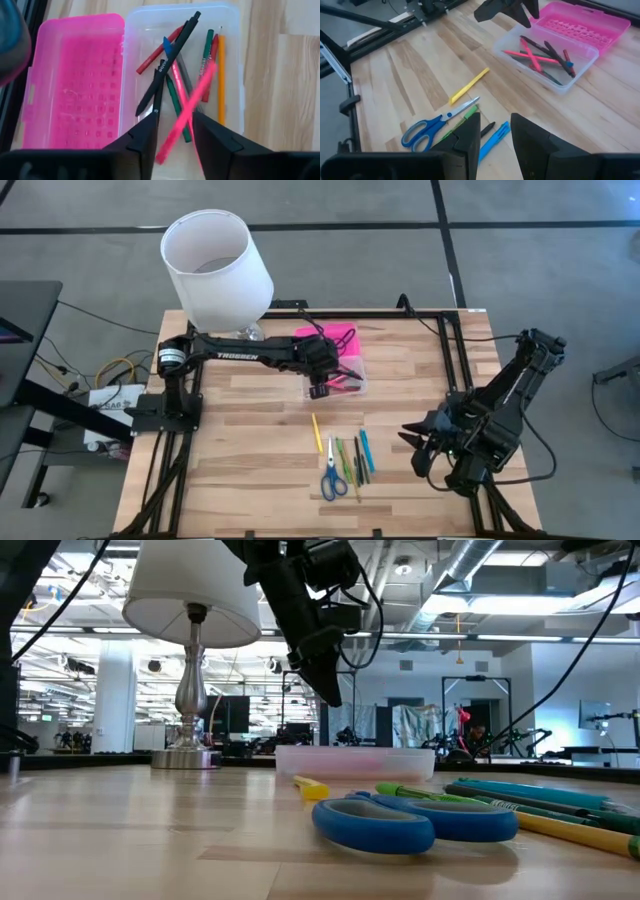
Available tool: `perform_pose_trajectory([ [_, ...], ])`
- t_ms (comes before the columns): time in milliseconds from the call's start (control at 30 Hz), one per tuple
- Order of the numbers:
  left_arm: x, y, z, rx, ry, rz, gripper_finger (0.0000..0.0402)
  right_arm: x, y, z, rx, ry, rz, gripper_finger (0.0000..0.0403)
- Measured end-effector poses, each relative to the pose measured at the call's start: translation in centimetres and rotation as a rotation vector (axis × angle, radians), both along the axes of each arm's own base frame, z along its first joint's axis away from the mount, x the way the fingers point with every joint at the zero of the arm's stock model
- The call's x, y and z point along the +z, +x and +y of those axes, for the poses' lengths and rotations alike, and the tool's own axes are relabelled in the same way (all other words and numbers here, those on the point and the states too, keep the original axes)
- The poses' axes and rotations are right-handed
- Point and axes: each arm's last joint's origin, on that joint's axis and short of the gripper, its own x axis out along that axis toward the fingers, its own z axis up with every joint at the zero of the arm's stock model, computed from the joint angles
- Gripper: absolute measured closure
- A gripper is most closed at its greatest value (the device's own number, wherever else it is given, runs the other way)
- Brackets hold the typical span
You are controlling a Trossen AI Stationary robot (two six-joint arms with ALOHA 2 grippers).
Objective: Pick & place school supplies into a supply box
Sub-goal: Put the blue pen into the pink supply box
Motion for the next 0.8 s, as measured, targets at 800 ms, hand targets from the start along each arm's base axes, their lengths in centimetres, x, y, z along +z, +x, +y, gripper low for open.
perform_pose_trajectory([
  [800,10.5,-5.4,-11.7,-0.123,0.021,-0.278,0.0246,-4.4,7.0,-2.0,-0.217,0.288,0.321,0.0302],
])
